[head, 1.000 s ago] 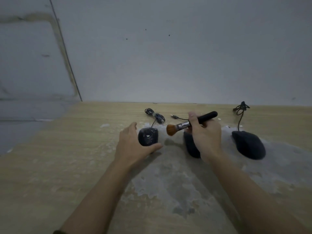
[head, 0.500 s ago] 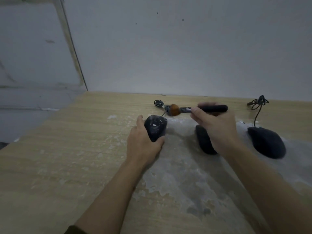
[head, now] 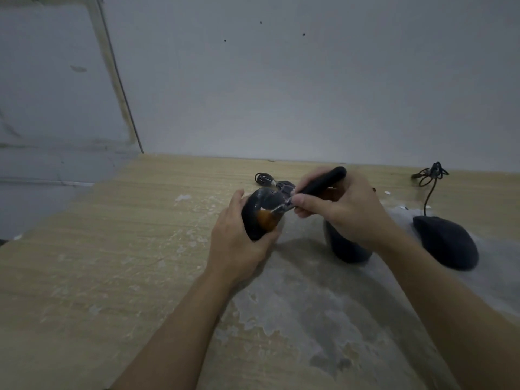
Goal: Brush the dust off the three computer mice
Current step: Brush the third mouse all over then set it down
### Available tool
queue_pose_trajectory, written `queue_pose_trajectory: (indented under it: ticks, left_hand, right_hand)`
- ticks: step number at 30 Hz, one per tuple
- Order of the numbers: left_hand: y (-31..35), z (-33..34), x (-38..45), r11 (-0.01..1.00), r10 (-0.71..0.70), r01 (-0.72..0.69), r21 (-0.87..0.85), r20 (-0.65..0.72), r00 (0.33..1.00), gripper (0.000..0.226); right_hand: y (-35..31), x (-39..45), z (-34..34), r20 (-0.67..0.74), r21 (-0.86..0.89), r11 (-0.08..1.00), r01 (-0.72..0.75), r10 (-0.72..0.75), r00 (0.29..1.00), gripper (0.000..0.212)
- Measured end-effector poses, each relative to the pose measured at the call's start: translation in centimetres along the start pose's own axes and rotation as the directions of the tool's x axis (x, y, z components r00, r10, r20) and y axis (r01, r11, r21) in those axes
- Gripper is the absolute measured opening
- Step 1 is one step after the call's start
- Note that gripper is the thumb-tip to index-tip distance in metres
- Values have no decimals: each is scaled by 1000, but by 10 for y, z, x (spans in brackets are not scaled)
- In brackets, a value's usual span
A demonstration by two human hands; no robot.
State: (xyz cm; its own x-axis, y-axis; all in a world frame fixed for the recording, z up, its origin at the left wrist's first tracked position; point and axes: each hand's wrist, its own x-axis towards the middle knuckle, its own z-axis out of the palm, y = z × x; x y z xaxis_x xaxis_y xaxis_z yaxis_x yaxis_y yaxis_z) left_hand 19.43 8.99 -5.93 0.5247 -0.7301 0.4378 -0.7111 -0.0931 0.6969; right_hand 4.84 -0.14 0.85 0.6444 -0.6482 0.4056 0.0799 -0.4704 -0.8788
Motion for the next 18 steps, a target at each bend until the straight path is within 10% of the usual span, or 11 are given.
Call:
queue_pose_trajectory:
  ticks: [3, 8, 14, 18]
  left_hand:
    - [-2, 0, -1, 1000, 17, -17, 1, 21, 1000, 94]
    - [-1, -1, -2, 998, 36, -35, -53, 28, 999, 94]
    - [0, -2, -2, 997, 57, -54, -50, 73, 996, 95]
    - [3, -2, -6, 996, 78, -75, -49, 73, 994, 98]
  right_hand:
    - [9, 2, -2, -195, -144, 988, 51, -78, 978, 8]
    - [1, -2, -11, 87, 71, 995, -72, 65, 994, 10]
    - [11, 5, -5, -266, -119, 993, 25, -56, 962, 6]
    - [0, -2, -1, 133, -41, 999, -10, 15, 991, 3]
